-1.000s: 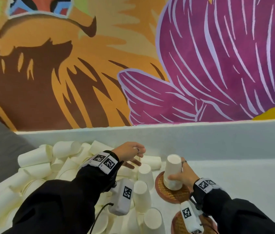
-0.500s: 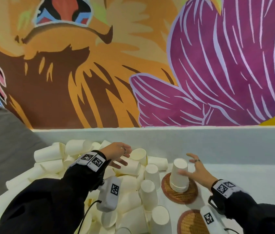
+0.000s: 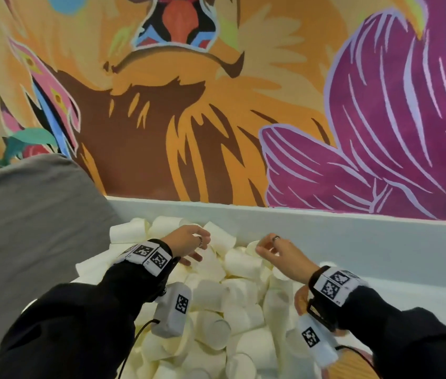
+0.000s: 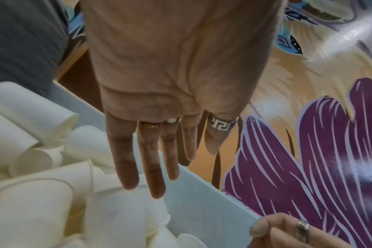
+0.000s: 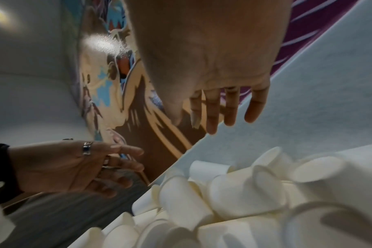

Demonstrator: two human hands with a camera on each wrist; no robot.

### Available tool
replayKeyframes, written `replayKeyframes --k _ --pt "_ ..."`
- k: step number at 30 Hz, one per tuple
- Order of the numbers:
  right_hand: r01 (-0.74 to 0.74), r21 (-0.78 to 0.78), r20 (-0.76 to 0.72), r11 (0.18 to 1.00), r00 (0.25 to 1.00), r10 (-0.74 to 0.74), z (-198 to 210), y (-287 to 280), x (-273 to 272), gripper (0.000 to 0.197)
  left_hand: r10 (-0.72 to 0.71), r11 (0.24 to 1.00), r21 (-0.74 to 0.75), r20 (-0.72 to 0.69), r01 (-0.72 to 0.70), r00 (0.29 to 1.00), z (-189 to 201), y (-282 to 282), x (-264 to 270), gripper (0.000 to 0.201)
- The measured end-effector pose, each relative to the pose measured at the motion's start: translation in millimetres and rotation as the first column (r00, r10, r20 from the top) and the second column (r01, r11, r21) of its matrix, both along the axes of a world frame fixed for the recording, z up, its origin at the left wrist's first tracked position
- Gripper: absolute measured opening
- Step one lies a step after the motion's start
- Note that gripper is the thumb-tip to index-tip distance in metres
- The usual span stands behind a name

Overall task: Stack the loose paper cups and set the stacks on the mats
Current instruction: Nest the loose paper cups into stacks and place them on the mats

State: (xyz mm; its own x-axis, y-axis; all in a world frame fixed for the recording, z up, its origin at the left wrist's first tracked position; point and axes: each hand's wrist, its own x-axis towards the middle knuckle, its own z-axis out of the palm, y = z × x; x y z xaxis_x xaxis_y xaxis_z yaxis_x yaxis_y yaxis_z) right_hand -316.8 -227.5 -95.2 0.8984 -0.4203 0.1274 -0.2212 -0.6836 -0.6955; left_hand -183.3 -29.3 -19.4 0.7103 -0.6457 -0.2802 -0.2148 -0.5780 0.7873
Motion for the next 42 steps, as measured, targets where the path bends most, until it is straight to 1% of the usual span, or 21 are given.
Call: replayKeyframes --k 2,5,8,11,15,17,19,21,24,28,30,31,33,34,35,36,38,39,40,41,42 --pt "-0.068 -0.013 -0.098 0.998 0.993 0.066 6 21 23 0.026 0.022 1.0 0.006 0.023 -0.022 0.999 1 12 12 0.018" --pt "-0.13 -0.01 -0.232 0.991 0.965 0.124 9 49 58 0.042 0.047 0.999 0.007 0.038 -0.048 0.998 1 27 32 0.02" --pt "-0.166 -0.056 -0.258 0.985 0.955 0.146 9 69 90 0.053 0.053 0.998 0.014 0.047 -0.053 0.997 0 39 50 0.021" --pt "-0.198 -0.11 -0.244 0.974 0.955 0.167 12 78 115 0.05 0.044 0.999 0.013 0.05 -0.045 0.998 -1 48 65 0.023" --pt "-0.212 -0.15 -0.344 0.966 0.927 0.15 13 80 138 0.043 0.04 0.999 0.005 0.065 -0.041 0.997 0 55 85 0.023" --pt "-0.204 -0.194 -0.355 0.96 0.926 0.125 14 80 143 0.038 0.046 0.999 -0.001 0.072 -0.046 0.996 0 57 94 0.024" --pt "-0.184 -0.208 -0.321 0.961 0.941 0.111 21 82 144 0.033 0.051 0.999 0.004 0.081 -0.051 0.995 -2 59 102 0.027" --pt "-0.142 -0.209 -0.233 0.968 0.968 0.092 35 87 144 0.026 0.054 0.998 0.009 0.083 -0.055 0.995 -3 61 110 0.034" --pt "-0.091 -0.208 -0.058 0.974 0.995 0.081 62 100 142 0.017 0.035 0.999 0.005 0.084 -0.035 0.996 -4 65 119 0.056" --pt "-0.106 -0.139 0.176 0.984 0.976 0.13 89 125 144 0.012 -0.023 0.997 -0.065 0.1 0.029 0.995 0 71 124 0.082" --pt "-0.132 -0.079 0.243 0.988 0.959 0.148 95 135 148 0.015 -0.05 0.985 -0.16 0.118 0.068 0.992 4 72 125 0.082" --pt "-0.15 -0.05 0.259 0.987 0.953 0.158 96 139 150 0.016 -0.073 0.972 -0.214 0.134 0.1 0.988 6 73 125 0.077" --pt "-0.182 -0.006 0.277 0.983 0.945 0.177 99 148 155 0.012 -0.122 0.94 -0.296 0.181 0.172 0.976 11 75 127 0.055" --pt "-0.195 0.009 0.285 0.981 0.941 0.185 101 151 158 0.012 -0.118 0.929 -0.323 0.199 0.179 0.973 14 78 128 0.044" --pt "-0.209 0.032 0.298 0.977 0.935 0.19 102 154 160 0.013 -0.099 0.924 -0.343 0.207 0.167 0.973 16 81 129 0.038" --pt "-0.221 0.074 0.32 0.973 0.929 0.187 102 157 162 0.015 -0.077 0.92 -0.36 0.215 0.152 0.973 18 85 131 0.036" --pt "-0.22 0.219 0.346 0.95 0.928 0.135 100 160 167 0.016 -0.019 0.933 -0.344 0.238 0.102 0.971 18 94 137 0.04" --pt "-0.198 0.289 0.323 0.937 0.941 0.099 98 160 170 0.017 0.016 0.942 -0.329 0.258 0.072 0.966 18 100 143 0.042" --pt "-0.167 0.328 0.266 0.93 0.961 0.078 95 162 174 0.018 0.051 0.946 -0.322 0.278 0.043 0.959 19 107 148 0.041" --pt "-0.138 0.319 0.178 0.938 0.981 0.084 89 162 178 0.019 0.085 0.947 -0.32 0.29 0.013 0.953 19 113 154 0.042" --pt "-0.136 0.25 0.06 0.959 0.99 0.125 82 162 182 0.021 0.109 0.947 -0.32 0.296 -0.009 0.949 18 118 161 0.047"
